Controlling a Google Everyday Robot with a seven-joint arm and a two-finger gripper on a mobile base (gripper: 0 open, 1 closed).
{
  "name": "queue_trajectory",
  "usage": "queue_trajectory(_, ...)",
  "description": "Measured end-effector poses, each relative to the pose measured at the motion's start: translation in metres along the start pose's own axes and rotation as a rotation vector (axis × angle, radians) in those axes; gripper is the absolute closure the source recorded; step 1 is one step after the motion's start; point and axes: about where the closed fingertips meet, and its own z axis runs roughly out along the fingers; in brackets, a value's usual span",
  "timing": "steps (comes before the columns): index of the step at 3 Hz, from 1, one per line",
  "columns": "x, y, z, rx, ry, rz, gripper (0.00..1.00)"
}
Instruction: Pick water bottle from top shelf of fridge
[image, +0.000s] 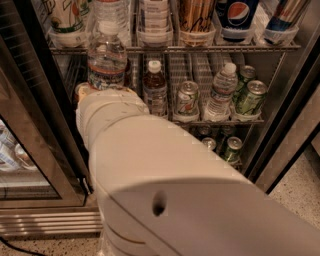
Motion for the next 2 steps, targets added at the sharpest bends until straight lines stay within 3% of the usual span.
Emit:
queue_trajectory(1, 0.0179, -0.001, 0.0025, -0.003, 0.033, 0.027, 1.0)
queue_trajectory(2, 0.018, -0.001, 0.0025, -0.003, 0.033, 0.027, 1.0)
